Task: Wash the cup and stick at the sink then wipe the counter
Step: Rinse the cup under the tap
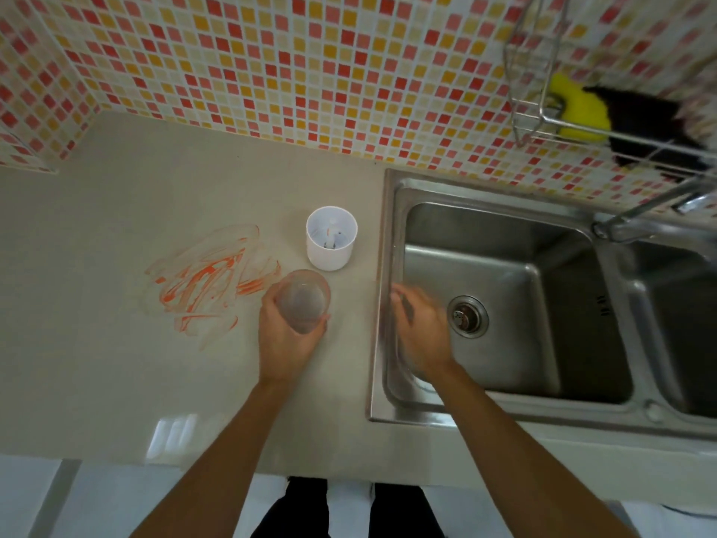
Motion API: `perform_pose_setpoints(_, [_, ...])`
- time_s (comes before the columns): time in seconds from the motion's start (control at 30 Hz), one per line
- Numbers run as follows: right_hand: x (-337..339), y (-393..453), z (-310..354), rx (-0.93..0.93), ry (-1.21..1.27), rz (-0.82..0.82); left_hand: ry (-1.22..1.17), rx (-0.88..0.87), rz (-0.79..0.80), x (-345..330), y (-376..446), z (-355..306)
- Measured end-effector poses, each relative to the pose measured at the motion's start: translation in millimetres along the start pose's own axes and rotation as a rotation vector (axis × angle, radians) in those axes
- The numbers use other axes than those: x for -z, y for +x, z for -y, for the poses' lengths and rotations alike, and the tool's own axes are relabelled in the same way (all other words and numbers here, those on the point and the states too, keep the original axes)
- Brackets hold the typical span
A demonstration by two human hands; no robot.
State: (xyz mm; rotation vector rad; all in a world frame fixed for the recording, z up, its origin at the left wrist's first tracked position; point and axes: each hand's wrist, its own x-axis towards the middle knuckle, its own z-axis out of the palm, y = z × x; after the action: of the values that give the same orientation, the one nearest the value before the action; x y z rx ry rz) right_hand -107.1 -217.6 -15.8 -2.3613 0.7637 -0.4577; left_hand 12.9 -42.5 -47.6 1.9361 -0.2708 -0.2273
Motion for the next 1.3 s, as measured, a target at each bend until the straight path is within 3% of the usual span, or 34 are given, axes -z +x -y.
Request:
perform_pose_setpoints(0.13, [27, -49, -60, 0.013, -0.281, 0.013, 0.058, -0.098, 0.168, -25, -24, -21])
perform_pose_setpoints(0.23, [55, -78, -101, -0.046, -0.384, 0.074, 0.156, -0.269, 0.326, -58, -44, -38])
perform_pose_setpoints(0.43, [103, -104, -170, -0.230, -0.473, 0.315, 0.360, -0.398, 0.483, -136, -77, -65])
perform_pose_setpoints(0.7, [125, -94, -211, -0.263, -0.433, 0.532, 0.811, -0.437, 0.540, -193, -97, -71])
perform_pose_setpoints(1.1, [127, -93, -230, -0.207, -0.445, 0.489, 1.447, -0.635, 0.454, -219, -102, -70])
perform_pose_setpoints(1.3, [131, -91, -234, -0.157, -0.425, 0.481, 1.588, -0.630, 0.455, -226, -103, -90])
